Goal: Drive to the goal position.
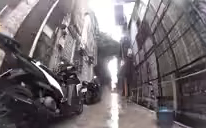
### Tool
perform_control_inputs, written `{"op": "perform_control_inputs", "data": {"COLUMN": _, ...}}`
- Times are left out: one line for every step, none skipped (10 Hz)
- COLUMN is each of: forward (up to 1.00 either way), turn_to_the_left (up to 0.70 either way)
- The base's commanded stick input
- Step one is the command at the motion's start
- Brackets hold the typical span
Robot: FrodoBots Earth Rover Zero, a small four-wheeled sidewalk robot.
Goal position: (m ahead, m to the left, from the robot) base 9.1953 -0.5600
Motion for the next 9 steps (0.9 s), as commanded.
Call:
{"op": "perform_control_inputs", "data": {"forward": 0.99, "turn_to_the_left": 0.0}}
{"op": "perform_control_inputs", "data": {"forward": 0.99, "turn_to_the_left": 0.0}}
{"op": "perform_control_inputs", "data": {"forward": 0.99, "turn_to_the_left": 0.09}}
{"op": "perform_control_inputs", "data": {"forward": 0.99, "turn_to_the_left": 0.33}}
{"op": "perform_control_inputs", "data": {"forward": 0.99, "turn_to_the_left": 0.26}}
{"op": "perform_control_inputs", "data": {"forward": 0.99, "turn_to_the_left": 0.0}}
{"op": "perform_control_inputs", "data": {"forward": 0.99, "turn_to_the_left": 0.0}}
{"op": "perform_control_inputs", "data": {"forward": 0.99, "turn_to_the_left": 0.0}}
{"op": "perform_control_inputs", "data": {"forward": 0.99, "turn_to_the_left": 0.0}}
